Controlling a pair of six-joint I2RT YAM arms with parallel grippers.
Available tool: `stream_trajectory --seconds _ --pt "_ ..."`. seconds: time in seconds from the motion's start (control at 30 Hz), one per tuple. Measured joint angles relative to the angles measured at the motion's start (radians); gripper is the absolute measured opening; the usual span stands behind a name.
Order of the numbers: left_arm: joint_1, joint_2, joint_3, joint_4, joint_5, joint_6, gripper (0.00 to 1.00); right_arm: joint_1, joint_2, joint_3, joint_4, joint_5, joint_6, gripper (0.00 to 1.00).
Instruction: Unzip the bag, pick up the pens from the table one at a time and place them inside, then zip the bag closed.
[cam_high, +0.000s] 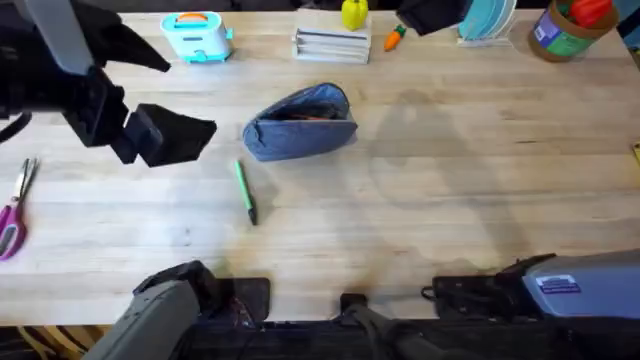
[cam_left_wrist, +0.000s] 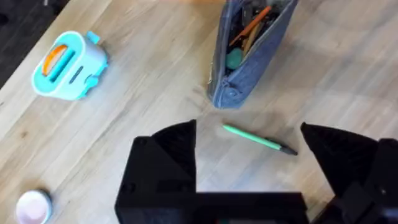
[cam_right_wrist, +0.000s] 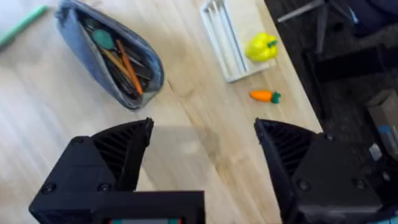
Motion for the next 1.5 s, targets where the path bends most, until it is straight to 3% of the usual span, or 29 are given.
stream_trajectory --seconds 0.13,0.27,0.37,0.57,0.7,0.93,1.3,1.4,1.5 --pt "0.0 -0.076 -0.076 0.065 -0.058 -0.069 0.993 -0.045 -0.038 -0.051 0.01 0.007 0.0 0.998" --pt "0.0 -0.141 -0.18 0.122 -0.122 -0.21 0.993 -0.085 -0.086 -0.121 0.025 0.007 0.0 0.997" --pt "0.0 -0.169 -0.236 0.122 -0.151 -0.361 0.993 -0.106 -0.1 -0.15 0.039 0.007 0.0 0.997" --pt "0.0 -0.173 -0.251 0.165 -0.241 -0.756 0.994 -0.108 -0.101 -0.181 0.055 0.007 0.018 0.997" --pt "0.0 -0.172 -0.251 0.189 -0.258 -0.907 0.994 -0.108 -0.101 -0.182 0.039 -0.001 0.064 0.998" --pt "0.0 -0.124 -0.251 0.186 -0.226 -0.99 0.993 -0.108 -0.101 -0.182 -0.034 -0.058 0.154 0.998" --pt "0.0 0.081 -0.251 0.124 -0.215 -1.012 0.997 -0.108 -0.103 -0.186 -0.092 0.018 0.176 0.998" --pt "-0.043 0.08 -0.251 0.122 -0.235 -1.016 0.997 -0.121 -0.149 -0.25 -0.079 0.029 0.177 0.998" --pt "-0.117 0.068 -0.254 0.154 -0.279 -1.046 0.997 -0.139 -0.189 -0.314 -0.061 0.032 0.179 0.998"
